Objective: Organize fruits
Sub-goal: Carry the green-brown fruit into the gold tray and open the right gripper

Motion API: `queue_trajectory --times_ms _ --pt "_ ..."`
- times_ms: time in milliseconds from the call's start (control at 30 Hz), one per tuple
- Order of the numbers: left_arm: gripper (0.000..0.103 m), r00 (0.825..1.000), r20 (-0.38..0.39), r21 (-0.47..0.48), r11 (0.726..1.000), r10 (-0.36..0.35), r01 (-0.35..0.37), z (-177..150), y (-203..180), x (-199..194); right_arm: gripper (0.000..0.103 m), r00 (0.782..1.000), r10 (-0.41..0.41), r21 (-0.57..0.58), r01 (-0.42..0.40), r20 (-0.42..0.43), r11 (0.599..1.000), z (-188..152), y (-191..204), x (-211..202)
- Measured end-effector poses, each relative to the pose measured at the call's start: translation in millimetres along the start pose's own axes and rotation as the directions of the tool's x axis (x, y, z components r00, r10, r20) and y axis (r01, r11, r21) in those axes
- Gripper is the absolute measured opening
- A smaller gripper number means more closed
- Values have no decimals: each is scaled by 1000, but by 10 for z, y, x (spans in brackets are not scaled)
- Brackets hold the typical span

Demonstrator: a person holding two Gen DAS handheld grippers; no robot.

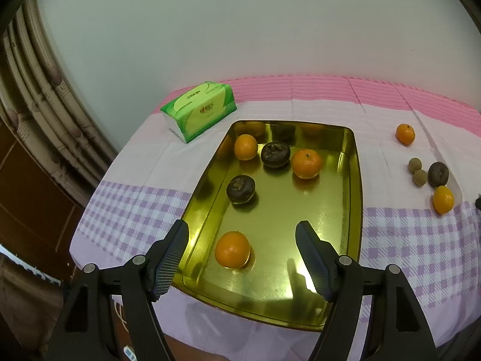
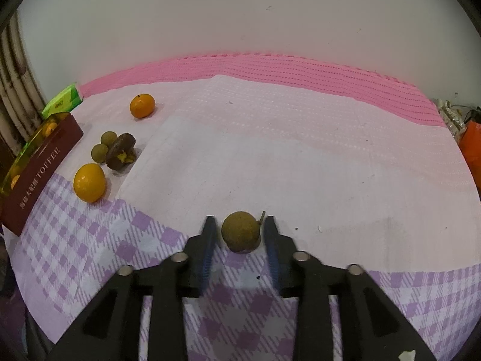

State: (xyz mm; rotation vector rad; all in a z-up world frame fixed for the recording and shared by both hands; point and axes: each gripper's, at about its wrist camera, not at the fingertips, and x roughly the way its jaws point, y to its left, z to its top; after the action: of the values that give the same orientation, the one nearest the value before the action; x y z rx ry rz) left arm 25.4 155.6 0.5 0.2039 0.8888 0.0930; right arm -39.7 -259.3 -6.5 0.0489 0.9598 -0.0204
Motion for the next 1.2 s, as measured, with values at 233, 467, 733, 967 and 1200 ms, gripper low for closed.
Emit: queue_trajectory --times_ms 233,467,733,967,1200 --pt "75 1000 -9 9 1000 1 0 -9 -20 24 29 999 -39 -42 39 6 998 -5 55 20" --pt "75 1000 -14 10 1000 -5 5 -16 -21 42 23 1000 -5 0 5 7 1000 5 10 -48" --pt "75 999 -26 25 1000 -18 19 -37 -90 48 23 995 75 55 -78 64 995 6 -11 -383" --pt "78 999 -3 -23 999 35 -35 37 70 -10 23 977 181 -17 -180 109 983 239 445 -642" --pt "80 984 -31 -189 966 174 -177 104 613 22 23 932 350 -194 -328 93 925 530 1414 -729"
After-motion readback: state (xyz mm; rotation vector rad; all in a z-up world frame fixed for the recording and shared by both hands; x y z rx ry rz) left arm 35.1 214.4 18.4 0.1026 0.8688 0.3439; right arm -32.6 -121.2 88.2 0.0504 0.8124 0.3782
